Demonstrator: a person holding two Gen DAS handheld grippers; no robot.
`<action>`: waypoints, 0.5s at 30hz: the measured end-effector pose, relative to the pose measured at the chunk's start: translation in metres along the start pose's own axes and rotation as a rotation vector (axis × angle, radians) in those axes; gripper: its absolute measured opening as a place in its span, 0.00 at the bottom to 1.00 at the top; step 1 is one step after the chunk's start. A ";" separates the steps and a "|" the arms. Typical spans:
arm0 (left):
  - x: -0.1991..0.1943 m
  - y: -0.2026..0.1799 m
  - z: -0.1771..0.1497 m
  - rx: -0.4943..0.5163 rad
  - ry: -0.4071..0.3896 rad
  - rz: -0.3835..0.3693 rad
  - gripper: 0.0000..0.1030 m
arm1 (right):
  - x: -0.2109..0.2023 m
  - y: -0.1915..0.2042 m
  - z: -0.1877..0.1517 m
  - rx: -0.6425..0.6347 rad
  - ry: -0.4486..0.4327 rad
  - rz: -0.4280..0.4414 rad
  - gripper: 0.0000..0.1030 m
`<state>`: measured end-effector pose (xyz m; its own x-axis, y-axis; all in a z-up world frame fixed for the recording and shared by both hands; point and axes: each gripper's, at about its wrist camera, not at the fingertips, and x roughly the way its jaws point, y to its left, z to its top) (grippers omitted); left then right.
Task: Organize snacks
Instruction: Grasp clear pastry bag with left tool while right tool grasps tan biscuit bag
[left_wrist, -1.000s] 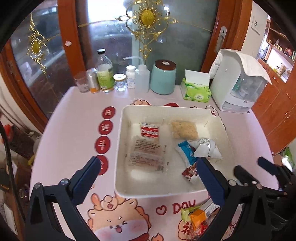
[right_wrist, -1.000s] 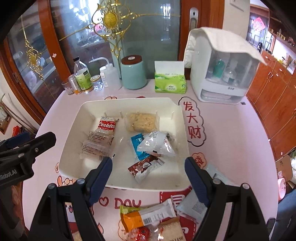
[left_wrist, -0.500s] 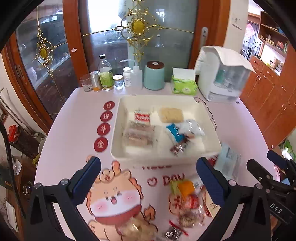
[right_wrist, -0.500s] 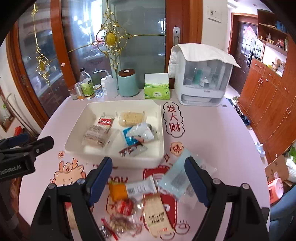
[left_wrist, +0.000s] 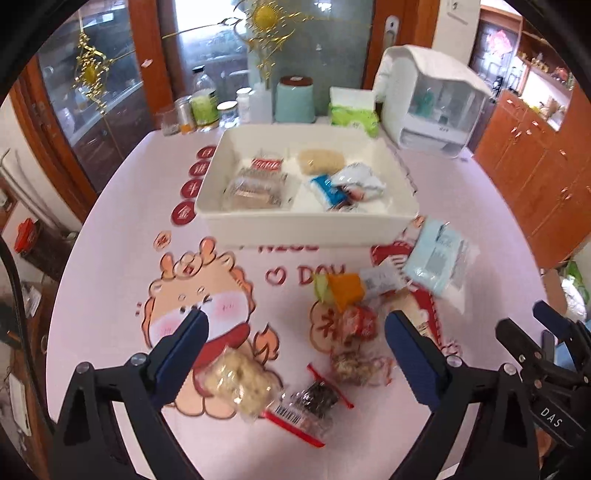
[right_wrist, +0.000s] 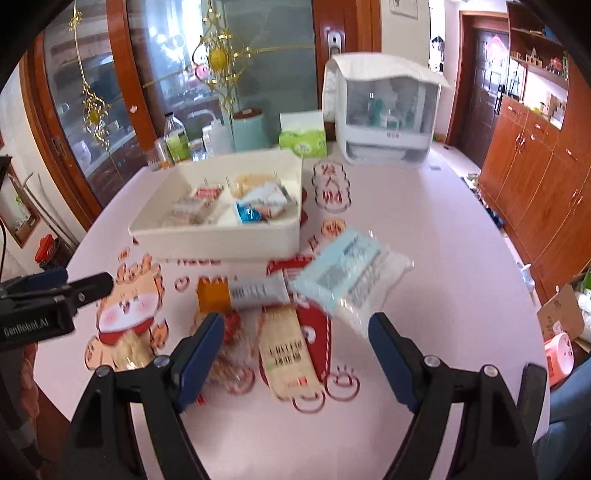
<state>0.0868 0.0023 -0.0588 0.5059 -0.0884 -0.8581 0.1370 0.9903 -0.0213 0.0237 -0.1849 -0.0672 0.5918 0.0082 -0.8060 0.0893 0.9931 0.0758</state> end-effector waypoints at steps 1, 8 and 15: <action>0.003 0.002 -0.004 -0.003 0.007 0.022 0.93 | 0.003 -0.002 -0.005 -0.001 0.012 0.000 0.79; 0.048 0.035 -0.037 -0.013 0.116 0.054 0.93 | 0.040 -0.019 -0.042 0.017 0.124 0.007 0.79; 0.093 0.084 -0.082 -0.096 0.245 0.023 0.93 | 0.079 -0.027 -0.061 0.018 0.234 0.014 0.78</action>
<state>0.0752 0.0865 -0.1827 0.2850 -0.0490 -0.9573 0.0409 0.9984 -0.0390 0.0188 -0.2044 -0.1687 0.3914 0.0510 -0.9188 0.0979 0.9905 0.0966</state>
